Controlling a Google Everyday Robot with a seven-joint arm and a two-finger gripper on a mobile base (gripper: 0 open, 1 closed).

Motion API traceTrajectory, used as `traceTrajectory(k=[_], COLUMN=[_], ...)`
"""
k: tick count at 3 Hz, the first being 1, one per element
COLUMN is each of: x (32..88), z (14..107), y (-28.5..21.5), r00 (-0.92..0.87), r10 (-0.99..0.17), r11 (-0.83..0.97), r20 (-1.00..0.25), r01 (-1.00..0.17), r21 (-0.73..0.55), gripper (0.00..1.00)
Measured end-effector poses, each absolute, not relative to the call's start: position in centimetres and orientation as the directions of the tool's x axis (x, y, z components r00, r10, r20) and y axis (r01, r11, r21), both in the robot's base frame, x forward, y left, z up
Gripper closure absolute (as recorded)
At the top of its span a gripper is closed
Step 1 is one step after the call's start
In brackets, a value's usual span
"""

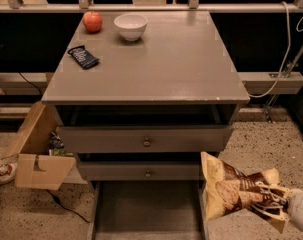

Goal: Pick brown chip bag from bottom drawer and place on counter

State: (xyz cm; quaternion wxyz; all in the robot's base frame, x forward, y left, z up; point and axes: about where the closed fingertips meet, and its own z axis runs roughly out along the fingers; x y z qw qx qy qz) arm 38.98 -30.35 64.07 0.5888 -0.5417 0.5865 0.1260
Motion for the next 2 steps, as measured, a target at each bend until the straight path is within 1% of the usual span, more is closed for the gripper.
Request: traceTrajectory(k=[1,2], x=[39.3,42.7], z=[64.6,72.4], y=[-30.2,-30.8], r00=[0.291,0.425], r10=[-0.485,-0.456], r11=[0.378,0.367], r20=[-0.825,-0.782], r01=[-0.781,-0.711], r21=[-0.497,-0.600], gripper=[1.00,1.00])
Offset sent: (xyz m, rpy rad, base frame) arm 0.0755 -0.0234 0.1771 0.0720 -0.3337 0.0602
